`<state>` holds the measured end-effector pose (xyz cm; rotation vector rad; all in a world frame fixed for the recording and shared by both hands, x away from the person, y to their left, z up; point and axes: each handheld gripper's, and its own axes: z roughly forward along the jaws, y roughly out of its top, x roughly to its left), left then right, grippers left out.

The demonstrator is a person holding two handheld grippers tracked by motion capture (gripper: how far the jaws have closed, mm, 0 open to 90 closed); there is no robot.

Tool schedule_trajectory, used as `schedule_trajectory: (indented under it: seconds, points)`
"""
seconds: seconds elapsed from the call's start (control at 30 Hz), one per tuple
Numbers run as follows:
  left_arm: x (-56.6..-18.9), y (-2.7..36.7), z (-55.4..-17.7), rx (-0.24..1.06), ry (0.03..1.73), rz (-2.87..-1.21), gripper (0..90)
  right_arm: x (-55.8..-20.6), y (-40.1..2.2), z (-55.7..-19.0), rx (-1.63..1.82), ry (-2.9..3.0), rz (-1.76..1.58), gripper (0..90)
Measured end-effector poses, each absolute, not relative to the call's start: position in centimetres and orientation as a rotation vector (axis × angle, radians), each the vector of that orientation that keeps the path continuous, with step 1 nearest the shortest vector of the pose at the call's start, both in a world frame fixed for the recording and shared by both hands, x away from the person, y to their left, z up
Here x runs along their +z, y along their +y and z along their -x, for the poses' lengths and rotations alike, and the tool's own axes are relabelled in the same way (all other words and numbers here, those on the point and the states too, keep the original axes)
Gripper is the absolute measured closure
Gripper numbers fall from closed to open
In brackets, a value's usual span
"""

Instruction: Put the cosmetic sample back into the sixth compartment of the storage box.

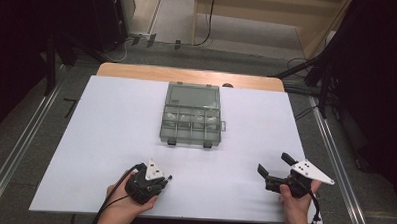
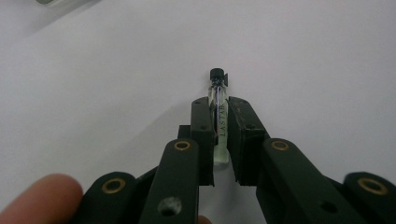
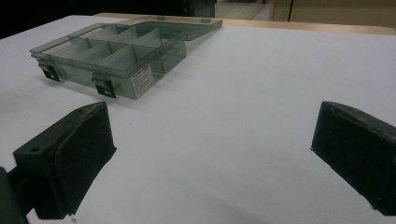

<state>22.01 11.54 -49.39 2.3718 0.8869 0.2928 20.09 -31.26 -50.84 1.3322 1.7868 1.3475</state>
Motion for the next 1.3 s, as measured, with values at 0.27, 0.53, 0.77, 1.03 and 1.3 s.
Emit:
schedule_trajectory:
  seconds: [0.27, 0.53, 0.77, 1.03, 1.3]
  points:
    - [-48.8, 11.6, -22.3, 0.266, 0.885, -2.346, 81.2, -50.8, -31.4, -20.0, 1.350, 1.779, -1.332, 0.0]
    - [-48.4, 11.5, -22.7, 0.249, 0.882, -2.333, 81.2, -50.8, -31.5, -20.0, 1.347, 1.776, -1.335, 0.0]
    - [-48.2, 11.4, -23.2, 0.235, 0.878, -2.329, 81.2, -50.7, -31.5, -20.0, 1.350, 1.777, -1.326, 0.0]
    - [-47.9, 11.3, -23.6, 0.221, 0.885, -2.316, 81.2, -50.7, -31.5, -20.0, 1.347, 1.784, -1.322, 0.0]
    - [-47.7, 10.9, -24.3, 0.220, 0.886, -2.319, 81.2, -50.7, -31.4, -20.0, 1.346, 1.783, -1.324, 0.0]
